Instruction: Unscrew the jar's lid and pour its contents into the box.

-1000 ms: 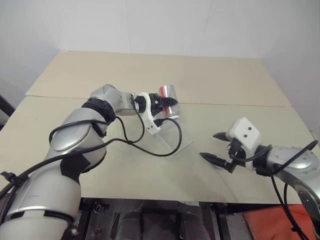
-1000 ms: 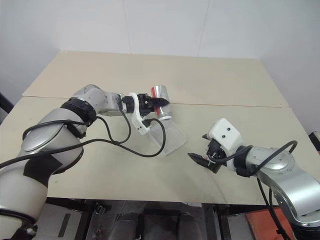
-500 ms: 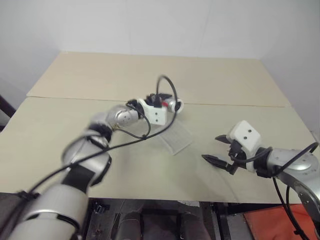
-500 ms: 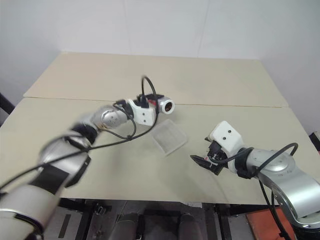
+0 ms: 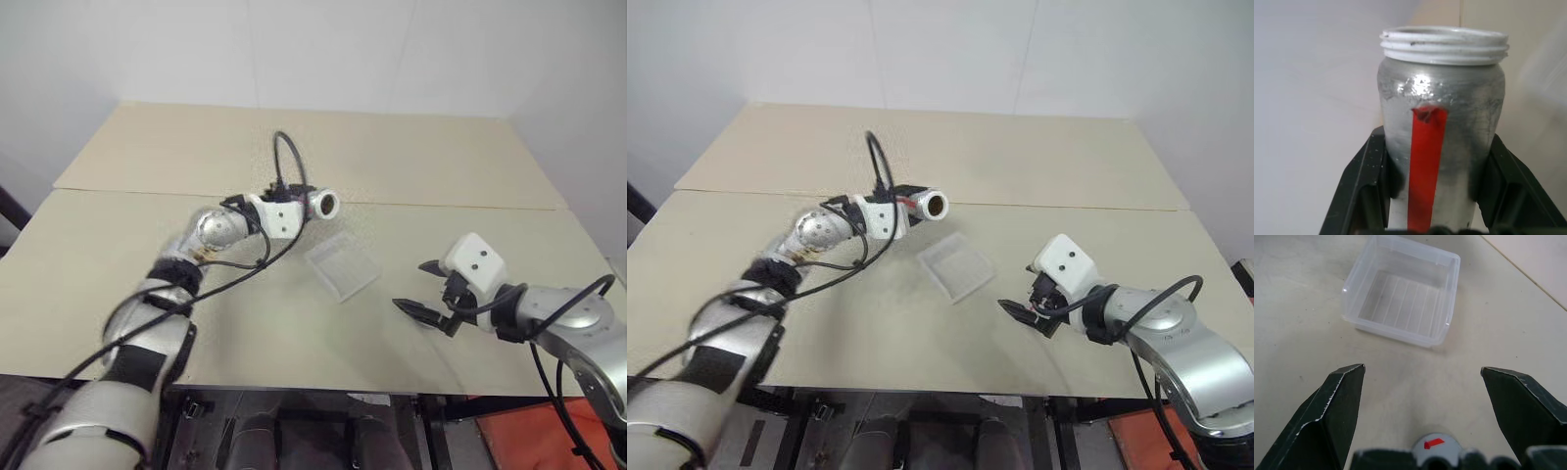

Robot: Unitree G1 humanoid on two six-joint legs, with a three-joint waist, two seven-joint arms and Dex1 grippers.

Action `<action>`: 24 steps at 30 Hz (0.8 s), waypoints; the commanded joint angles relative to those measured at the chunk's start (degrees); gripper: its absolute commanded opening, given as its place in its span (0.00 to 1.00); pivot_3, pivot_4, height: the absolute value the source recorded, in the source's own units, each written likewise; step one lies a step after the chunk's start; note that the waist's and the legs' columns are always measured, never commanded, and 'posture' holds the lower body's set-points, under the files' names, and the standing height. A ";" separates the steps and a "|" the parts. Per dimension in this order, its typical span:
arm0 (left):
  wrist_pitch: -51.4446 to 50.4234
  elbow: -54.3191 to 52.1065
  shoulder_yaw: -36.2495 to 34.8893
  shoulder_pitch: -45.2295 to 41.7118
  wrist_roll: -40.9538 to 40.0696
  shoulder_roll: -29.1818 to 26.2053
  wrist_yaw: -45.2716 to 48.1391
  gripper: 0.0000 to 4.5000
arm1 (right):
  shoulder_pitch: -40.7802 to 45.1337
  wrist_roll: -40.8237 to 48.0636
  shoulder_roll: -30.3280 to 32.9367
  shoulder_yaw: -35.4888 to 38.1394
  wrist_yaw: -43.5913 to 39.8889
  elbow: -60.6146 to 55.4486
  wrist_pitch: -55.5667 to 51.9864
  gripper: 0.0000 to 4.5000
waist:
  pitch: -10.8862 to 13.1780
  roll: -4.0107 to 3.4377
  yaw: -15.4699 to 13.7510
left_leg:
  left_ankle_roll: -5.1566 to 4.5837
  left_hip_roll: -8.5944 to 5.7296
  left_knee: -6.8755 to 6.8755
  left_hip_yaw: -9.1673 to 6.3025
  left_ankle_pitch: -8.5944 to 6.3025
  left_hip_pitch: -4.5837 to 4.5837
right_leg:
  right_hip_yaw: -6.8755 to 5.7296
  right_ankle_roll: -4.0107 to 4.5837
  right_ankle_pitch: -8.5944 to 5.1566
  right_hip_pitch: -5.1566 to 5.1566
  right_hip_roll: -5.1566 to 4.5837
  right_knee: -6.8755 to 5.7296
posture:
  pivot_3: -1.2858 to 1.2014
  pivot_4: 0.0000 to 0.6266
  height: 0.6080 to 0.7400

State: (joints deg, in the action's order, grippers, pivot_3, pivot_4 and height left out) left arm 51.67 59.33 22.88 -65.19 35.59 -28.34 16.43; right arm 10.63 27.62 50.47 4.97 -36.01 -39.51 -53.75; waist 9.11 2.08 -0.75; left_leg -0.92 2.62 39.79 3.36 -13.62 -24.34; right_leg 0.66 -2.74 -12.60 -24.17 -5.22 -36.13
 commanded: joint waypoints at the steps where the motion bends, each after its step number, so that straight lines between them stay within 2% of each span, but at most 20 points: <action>1: 2.33 -3.55 10.08 -7.42 19.35 -1.96 -23.14 0.42 | 0.99 -0.90 0.45 -0.12 -0.46 -0.36 2.34 0.98 | 0.00 0.00 -0.51 | -0.01 -0.02 0.01 0.00 -0.01 -0.03 | -0.02 -0.02 0.00 0.02 -0.03 0.03 | 0.52 0.24 1.00; 5: -1.78 -2.90 23.47 -13.85 36.84 -1.17 -44.77 0.42 | 1.76 -1.85 0.68 -1.23 -0.86 0.50 3.06 0.98 | 0.00 0.00 -1.00 | -0.09 -0.10 0.03 0.03 -0.06 -0.03 | 0.00 -0.11 0.02 0.05 -0.10 0.11 | 0.52 0.24 1.00; 10: -6.81 2.32 34.74 -18.19 47.51 2.35 -60.51 0.42 | 2.39 -1.45 0.10 -1.10 -1.11 0.00 2.45 0.98 | 0.01 0.02 -0.93 | -0.09 -0.10 0.01 0.07 -0.06 -0.07 | 0.04 -0.12 0.01 -0.08 -0.07 0.06 | 0.52 0.24 1.00; 16: -9.19 8.54 38.37 -21.44 48.42 5.47 -65.65 0.42 | 1.71 -0.87 0.11 0.13 -0.91 -0.96 1.65 0.98 | 0.02 0.04 -0.73 | -0.09 -0.09 0.01 0.09 -0.06 -0.12 | 0.06 -0.12 0.01 -0.15 -0.08 0.05 | 0.52 0.24 1.00; 24: -8.69 10.85 40.84 -21.87 47.68 5.82 -67.26 0.42 | 1.94 -0.77 -0.25 -0.20 -0.51 -1.06 1.34 0.98 | 0.02 0.04 -0.75 | -0.08 -0.10 0.01 0.09 -0.06 -0.12 | 0.06 -0.12 0.01 -0.14 -0.09 0.05 | 0.52 0.24 1.00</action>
State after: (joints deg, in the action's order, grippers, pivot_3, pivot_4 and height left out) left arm 42.67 69.78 64.05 -85.24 84.42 -22.35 -50.06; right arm 12.15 26.36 50.25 3.10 -36.88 -38.95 -52.61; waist 9.13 2.12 -1.50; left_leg -1.00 2.52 39.81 3.45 -13.68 -24.46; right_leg 0.72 -2.86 -12.59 -24.32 -5.31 -36.08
